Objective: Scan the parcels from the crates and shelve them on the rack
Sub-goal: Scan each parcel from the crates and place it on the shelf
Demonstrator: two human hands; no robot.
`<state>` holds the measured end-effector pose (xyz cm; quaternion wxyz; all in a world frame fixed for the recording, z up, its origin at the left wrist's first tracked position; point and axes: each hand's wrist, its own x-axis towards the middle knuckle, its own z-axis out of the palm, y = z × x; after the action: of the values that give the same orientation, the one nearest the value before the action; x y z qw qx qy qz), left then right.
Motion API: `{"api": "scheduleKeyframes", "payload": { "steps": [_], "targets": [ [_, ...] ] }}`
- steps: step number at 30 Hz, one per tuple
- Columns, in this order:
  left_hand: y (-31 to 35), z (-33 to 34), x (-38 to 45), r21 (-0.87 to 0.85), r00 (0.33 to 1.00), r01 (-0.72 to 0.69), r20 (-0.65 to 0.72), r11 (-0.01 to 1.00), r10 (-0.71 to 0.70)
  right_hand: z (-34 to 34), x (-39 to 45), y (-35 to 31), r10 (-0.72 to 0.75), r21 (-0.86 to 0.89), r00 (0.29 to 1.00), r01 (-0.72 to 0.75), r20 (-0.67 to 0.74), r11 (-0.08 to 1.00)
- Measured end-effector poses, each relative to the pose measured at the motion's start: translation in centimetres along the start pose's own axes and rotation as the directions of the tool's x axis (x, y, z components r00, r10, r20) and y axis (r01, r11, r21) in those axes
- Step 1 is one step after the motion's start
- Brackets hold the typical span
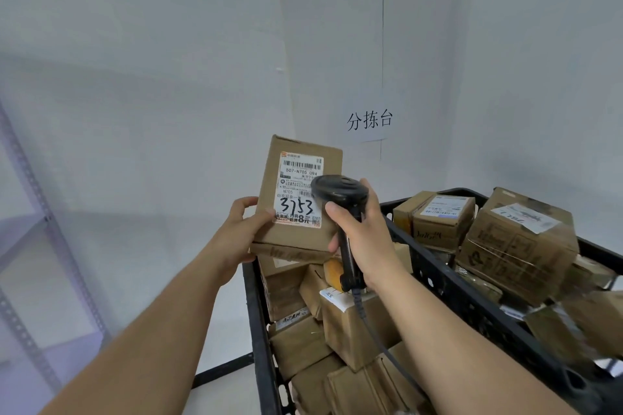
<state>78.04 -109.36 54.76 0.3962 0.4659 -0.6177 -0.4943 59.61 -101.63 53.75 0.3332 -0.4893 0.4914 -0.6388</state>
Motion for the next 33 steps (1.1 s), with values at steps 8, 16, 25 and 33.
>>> {"api": "scheduleKeyframes", "payload": {
  "steps": [8,16,25,33],
  "targets": [
    [1.6,2.5,-2.6,-0.149,0.993,-0.113,-0.001,0.982,0.115,-2.8,-2.5,-4.0,-0.208,-0.054,0.978,0.206,-0.031,0.977],
    [4.6,8.1,-7.6,-0.133,0.939,-0.255,0.201,0.958,0.278,-10.0,-7.7,-6.8,-0.264,-0.007,0.953,0.266,-0.145,0.964],
    [7.0,19.4,-14.7,-0.191,0.845,-0.247,0.437,0.95,0.308,-22.7,-16.6,-10.3,-0.285,-0.125,0.932,0.263,-0.223,0.957],
    [5.8,29.6,-20.2,-0.252,0.831,-0.247,0.442,0.936,0.338,-31.5,-25.7,-11.9,-0.3,-0.306,0.906,0.207,-0.298,0.929]
  ]
}}
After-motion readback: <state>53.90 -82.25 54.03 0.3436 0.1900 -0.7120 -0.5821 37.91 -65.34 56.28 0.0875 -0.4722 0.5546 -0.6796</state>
